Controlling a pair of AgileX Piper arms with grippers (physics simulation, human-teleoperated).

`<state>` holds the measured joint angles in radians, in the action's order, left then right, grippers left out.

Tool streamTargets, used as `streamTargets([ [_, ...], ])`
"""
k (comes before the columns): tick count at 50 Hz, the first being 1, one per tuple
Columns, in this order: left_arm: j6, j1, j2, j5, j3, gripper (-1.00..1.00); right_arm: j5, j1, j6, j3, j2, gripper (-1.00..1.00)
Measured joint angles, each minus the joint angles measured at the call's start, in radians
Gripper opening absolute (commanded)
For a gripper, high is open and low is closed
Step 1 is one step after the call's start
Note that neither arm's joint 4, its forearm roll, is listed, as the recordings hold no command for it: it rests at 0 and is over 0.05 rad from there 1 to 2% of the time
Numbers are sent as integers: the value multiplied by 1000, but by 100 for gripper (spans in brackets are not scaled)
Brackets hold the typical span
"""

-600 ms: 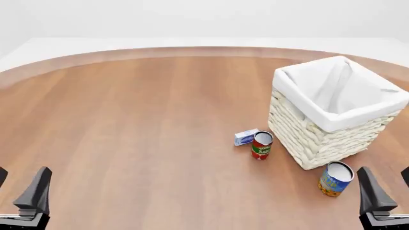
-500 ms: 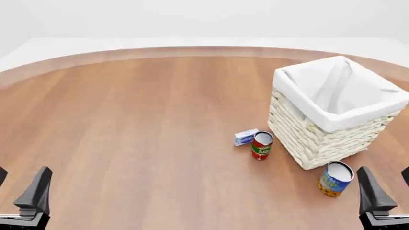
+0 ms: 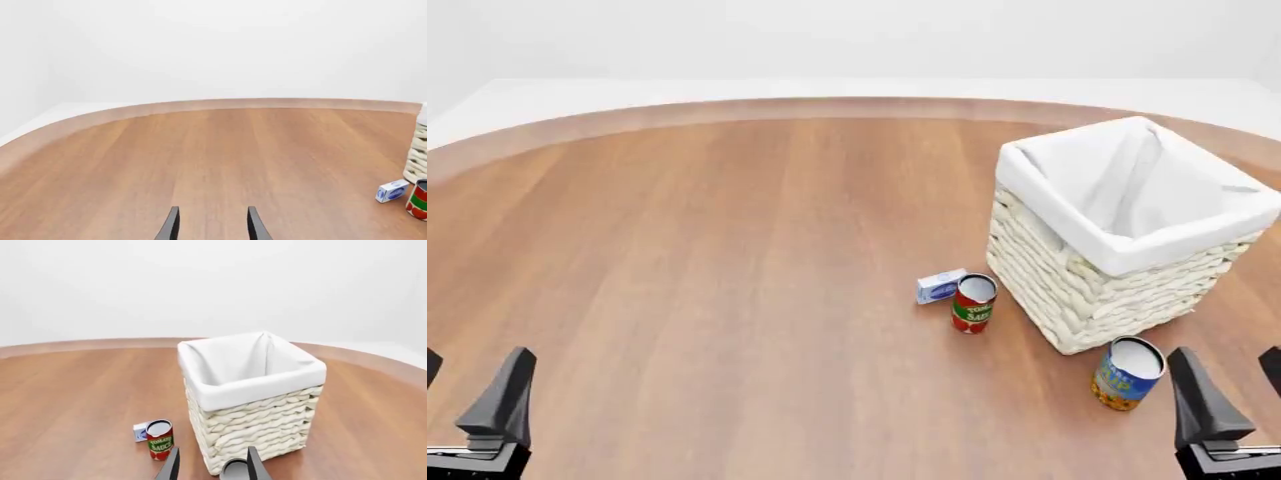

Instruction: Pick up the ketchup, and put it in the basket.

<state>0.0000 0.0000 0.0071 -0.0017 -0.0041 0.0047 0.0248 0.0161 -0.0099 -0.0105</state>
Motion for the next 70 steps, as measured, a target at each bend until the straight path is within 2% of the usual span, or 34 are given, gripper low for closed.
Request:
streamTargets([
  [40, 0, 0, 0, 0, 0, 100, 32, 201, 54, -54, -12, 100],
  [70, 0, 0, 0, 0, 0, 100, -115, 387, 62, -86, -206, 100],
])
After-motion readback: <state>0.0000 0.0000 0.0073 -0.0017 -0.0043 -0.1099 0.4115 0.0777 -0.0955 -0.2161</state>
